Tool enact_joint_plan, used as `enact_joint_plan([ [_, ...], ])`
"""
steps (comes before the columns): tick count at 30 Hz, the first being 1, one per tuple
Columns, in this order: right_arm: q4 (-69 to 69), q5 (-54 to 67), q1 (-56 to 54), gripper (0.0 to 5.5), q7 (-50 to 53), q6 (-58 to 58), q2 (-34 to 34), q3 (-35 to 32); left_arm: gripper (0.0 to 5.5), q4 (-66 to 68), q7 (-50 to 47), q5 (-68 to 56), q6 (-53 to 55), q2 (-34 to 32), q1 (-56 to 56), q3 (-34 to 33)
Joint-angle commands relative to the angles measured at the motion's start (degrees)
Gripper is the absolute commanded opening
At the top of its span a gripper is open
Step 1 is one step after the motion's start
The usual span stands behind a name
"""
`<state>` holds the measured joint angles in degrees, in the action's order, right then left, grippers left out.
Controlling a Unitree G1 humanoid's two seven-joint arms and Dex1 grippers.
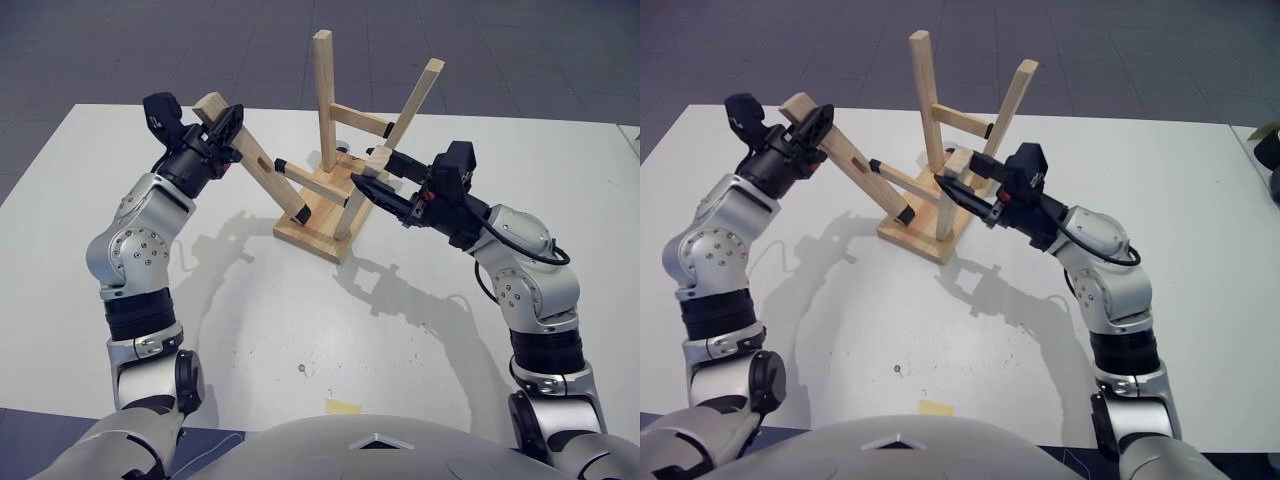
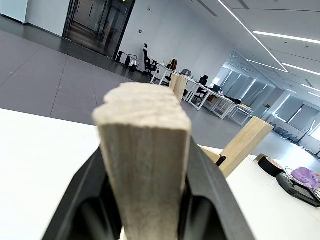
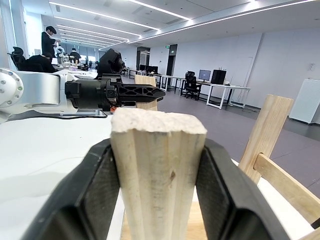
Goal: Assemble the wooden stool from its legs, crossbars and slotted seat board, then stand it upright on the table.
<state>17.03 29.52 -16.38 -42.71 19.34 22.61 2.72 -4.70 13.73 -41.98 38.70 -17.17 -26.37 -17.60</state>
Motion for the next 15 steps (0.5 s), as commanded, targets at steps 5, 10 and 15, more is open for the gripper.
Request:
enact_joint_plan([
  [5, -0.71, -0.51, 0.75, 2.06, 1.11, 0.68, -0.40, -0.24, 1.03, 2.67, 1.44, 2.67, -0.47, -3.30, -0.85, 0.18],
  [10, -0.42, -0.78, 1.03, 2.06, 1.22, 0.63, -0.61, -0.07, 1.03, 1.70, 1.06, 3.81, -1.60, -0.64, 0.82, 2.43],
  [15, -0.22, -0.56, 1.28, 2.06, 1.13, 0.90, -0.78, 0.05, 1.03, 1.55, 0.92, 5.10, -3.70, -0.32, 0.62, 2.94],
])
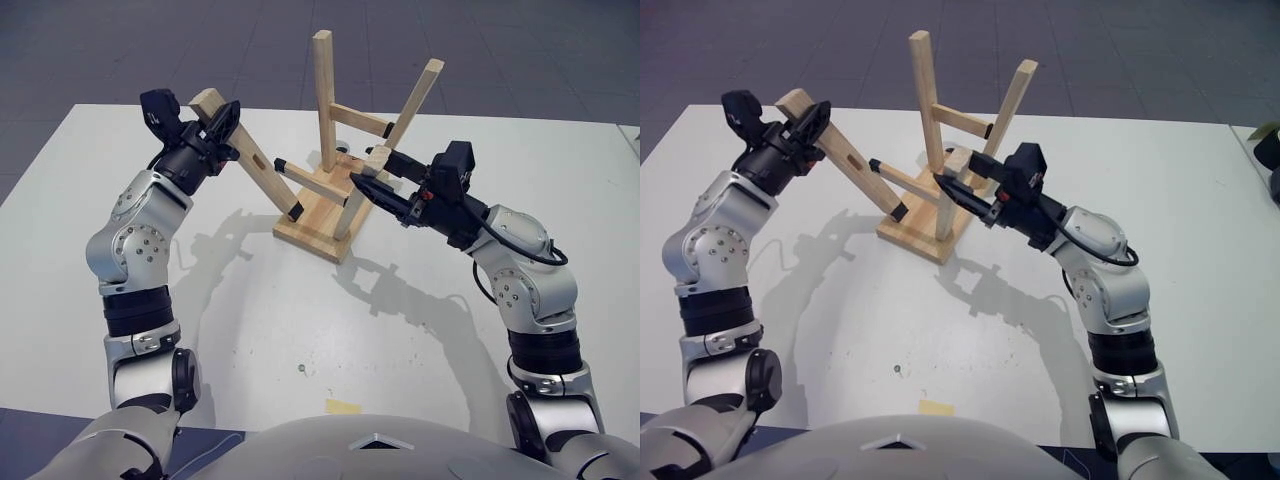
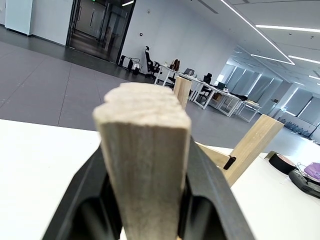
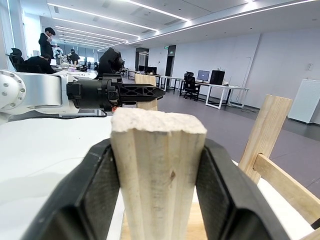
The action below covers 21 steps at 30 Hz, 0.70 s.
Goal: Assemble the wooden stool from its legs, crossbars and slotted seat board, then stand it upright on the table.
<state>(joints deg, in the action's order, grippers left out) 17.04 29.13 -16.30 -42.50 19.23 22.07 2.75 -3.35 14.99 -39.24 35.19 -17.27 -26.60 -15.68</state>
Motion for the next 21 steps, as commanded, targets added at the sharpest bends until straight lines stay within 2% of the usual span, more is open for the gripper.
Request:
enact_joint_plan([
  [1, -0.15, -0.13, 1.26, 2.06, 0.94, 1.07, -0.24, 0.01, 1.03, 0.28, 0.15, 3.17, -0.69, -0.77, 0.57, 1.47],
  [11, -0.03, -0.39, 1.25, 2.06, 1.27, 0.94, -0.54, 0.00, 1.03, -3.18, 4.62, 7.43, 1.08, -6.67, 4.43, 6.65],
  [21, 0.69, -0.66, 1.64, 2.06, 1.31, 0.92, -0.54, 0.42, 1.03, -2.45, 3.27, 8.07, 0.58, -5.12, 3.99, 8.30],
])
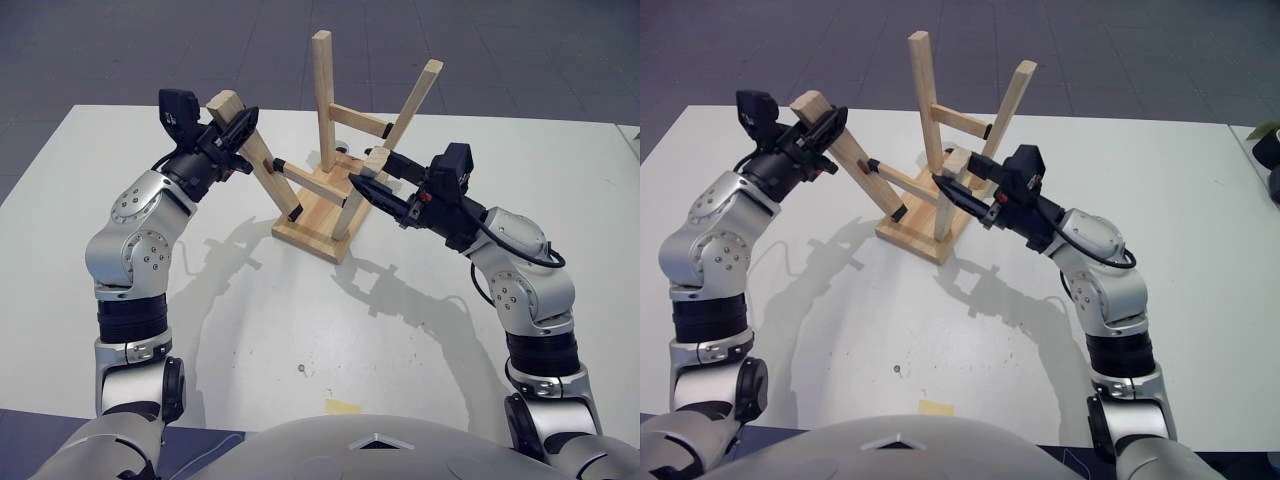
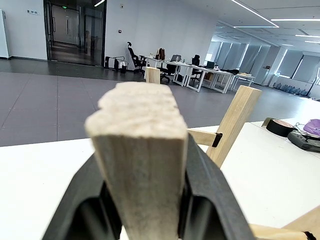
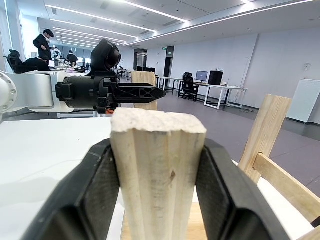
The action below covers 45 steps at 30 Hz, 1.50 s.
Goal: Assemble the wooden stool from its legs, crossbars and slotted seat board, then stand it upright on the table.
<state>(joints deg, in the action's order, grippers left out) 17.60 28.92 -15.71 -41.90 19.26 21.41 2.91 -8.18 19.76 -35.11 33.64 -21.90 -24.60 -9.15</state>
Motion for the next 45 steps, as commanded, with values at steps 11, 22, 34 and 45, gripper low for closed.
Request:
enact_joint_plan([
  [11, 1.06, -3.56, 1.14, 2.06, -0.53, 2.80, 2.40, 4.35, 1.03, 3.65, -1.69, 5.11, 1.82, -0.34, 0.78, 3.56],
  [22, -0.37, -3.19, -4.43, 2.06, 5.80, 14.54, 2.75, 6.22, 1.03, 2.76, -0.13, 6.52, 1.48, -0.53, 1.12, 5.80],
  [34, 2.63, -0.18, -9.46, 2.06, 9.08, 23.46, 1.55, 5.44, 1.05, -2.11, 3.27, 10.16, 1.00, -0.99, 3.28, 13.73],
  [45, 2.47, -0.96, -7.58, 2.06, 11.46, 23.89, -1.82, 5.07, 1.08, -2.69, -0.36, 9.47, 1.92, 0.17, 10.84, 12.10],
])
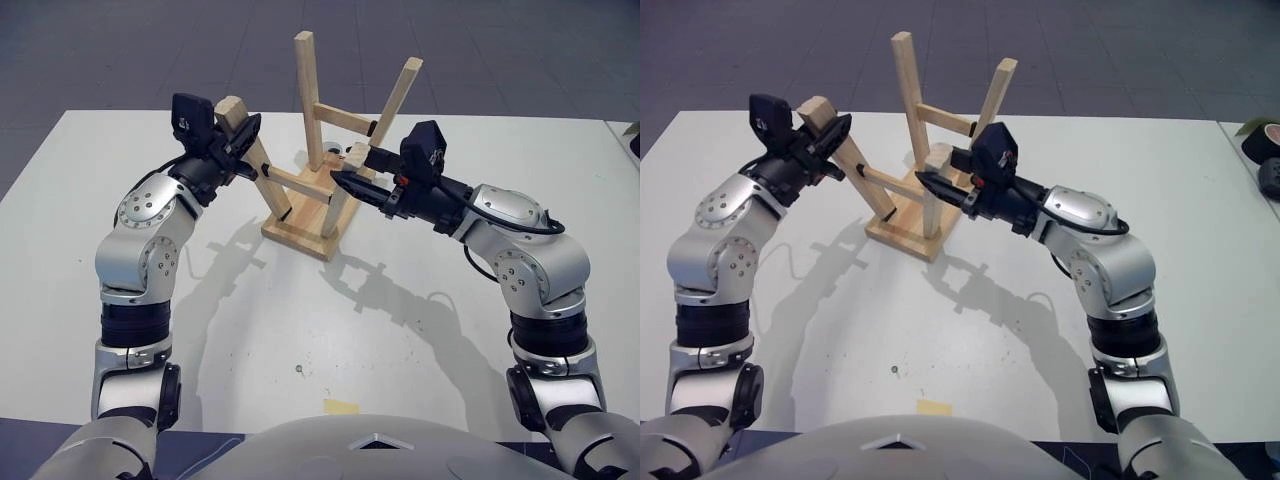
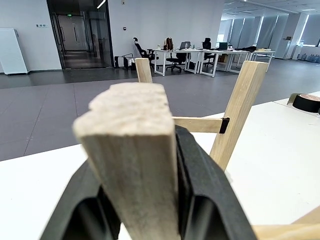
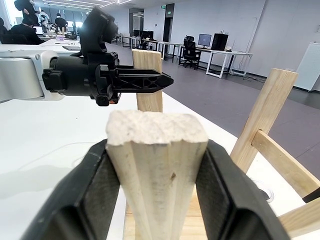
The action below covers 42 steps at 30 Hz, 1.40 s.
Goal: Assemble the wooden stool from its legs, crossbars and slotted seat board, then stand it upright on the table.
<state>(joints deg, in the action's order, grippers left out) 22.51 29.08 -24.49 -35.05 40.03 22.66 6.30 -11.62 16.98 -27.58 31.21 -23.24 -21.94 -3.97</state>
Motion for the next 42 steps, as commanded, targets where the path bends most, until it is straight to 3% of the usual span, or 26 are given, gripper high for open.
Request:
enact_joint_plan([
  [1, -2.54, -1.25, 1.29, 2.06, 4.86, 2.95, -3.18, 1.20, 1.08, 0.85, 1.80, 2.48, 3.46, 1.58, 8.17, 6.61],
  [14, -2.92, 2.32, -0.88, 2.06, 5.65, 4.33, -4.34, -5.62, 1.08, 2.77, -0.43, 3.09, 1.59, 2.65, 8.39, 5.19],
  [18, -2.41, 5.48, -2.51, 2.95, 6.06, 6.13, -4.55, -8.77, 1.08, 1.39, 0.35, 2.40, 1.00, 1.54, 7.22, 3.86],
  [28, -2.35, 10.06, -4.98, 4.57, 8.03, 8.47, -3.96, -12.96, 2.96, -5.79, 1.46, -4.16, 4.92, 0.20, -4.34, -3.53],
  [34, -2.27, 11.89, -7.18, 5.40, 9.65, 8.43, -4.15, -14.80, 3.89, -5.38, -2.26, -9.16, 5.70, 0.74, -17.12, -9.19],
  [39, -2.70, 13.99, -14.02, 5.40, 13.04, 6.63, -5.02, -18.60, 4.70, 8.25, -0.93, -3.93, -3.91, -0.59, -33.62, -10.11],
  [42, -2.62, 16.01, -17.40, 5.40, 15.44, 5.52, -6.14, -20.74, 5.25, 13.52, 0.61, -1.70, -8.73, 0.37, -36.74, -9.03],
])
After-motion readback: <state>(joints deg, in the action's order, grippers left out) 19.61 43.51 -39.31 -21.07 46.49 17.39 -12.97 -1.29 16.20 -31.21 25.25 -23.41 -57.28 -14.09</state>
